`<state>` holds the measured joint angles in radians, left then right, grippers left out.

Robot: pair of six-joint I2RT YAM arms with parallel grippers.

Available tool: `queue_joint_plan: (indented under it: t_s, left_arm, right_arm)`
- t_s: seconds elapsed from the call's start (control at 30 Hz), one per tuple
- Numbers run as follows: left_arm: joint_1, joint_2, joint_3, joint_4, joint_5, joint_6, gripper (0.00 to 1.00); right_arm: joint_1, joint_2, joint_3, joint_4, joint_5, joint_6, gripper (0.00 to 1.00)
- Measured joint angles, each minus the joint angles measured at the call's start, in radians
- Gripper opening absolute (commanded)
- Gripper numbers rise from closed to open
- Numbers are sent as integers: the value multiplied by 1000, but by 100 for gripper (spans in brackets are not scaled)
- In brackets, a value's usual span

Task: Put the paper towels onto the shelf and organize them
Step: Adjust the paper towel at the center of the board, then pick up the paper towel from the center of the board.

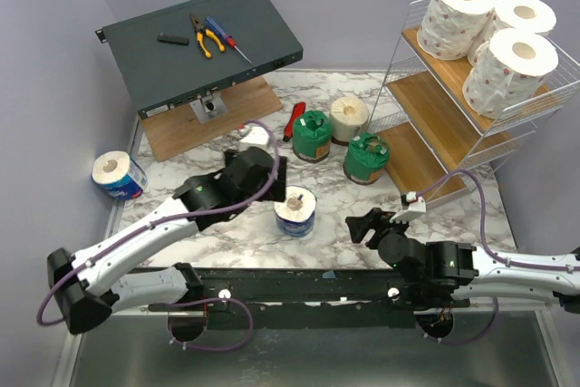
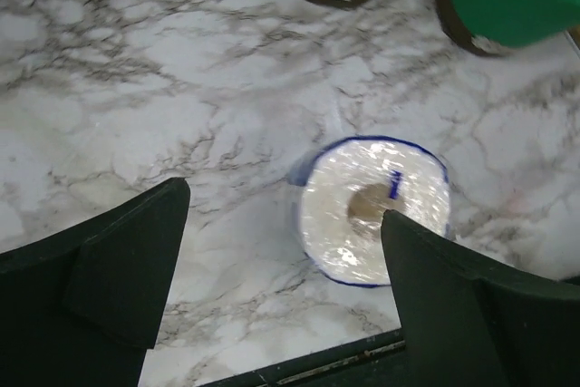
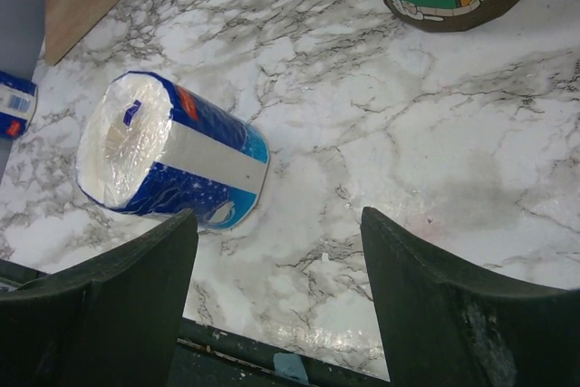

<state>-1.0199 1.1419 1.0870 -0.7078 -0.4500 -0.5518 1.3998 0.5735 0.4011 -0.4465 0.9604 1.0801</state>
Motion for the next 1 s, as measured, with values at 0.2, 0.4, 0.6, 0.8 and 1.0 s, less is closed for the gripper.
queue_joint_plan:
  t_s: [0.2,0.4,0.6,0.8,1.0]
  left_arm:
    - [275,-130,-148,41,130,-135,98]
    - [296,-109,-196,108,295,-160,84]
    - [296,-31,-208,156,393,-168,75]
    - [296,28,-213,192,467,-166,68]
    - [286,55,-213,197,487,-148,69]
  right_arm:
    - [0,-2,-21,32,-7,-30,75]
    - [0,90,-32,86,-41,-84,74]
    - [0,217,-32,123,-92,-111,74]
    - [0,251,-32,162,-130,-131,73]
    - [0,254,-33,179,-140,-139,73]
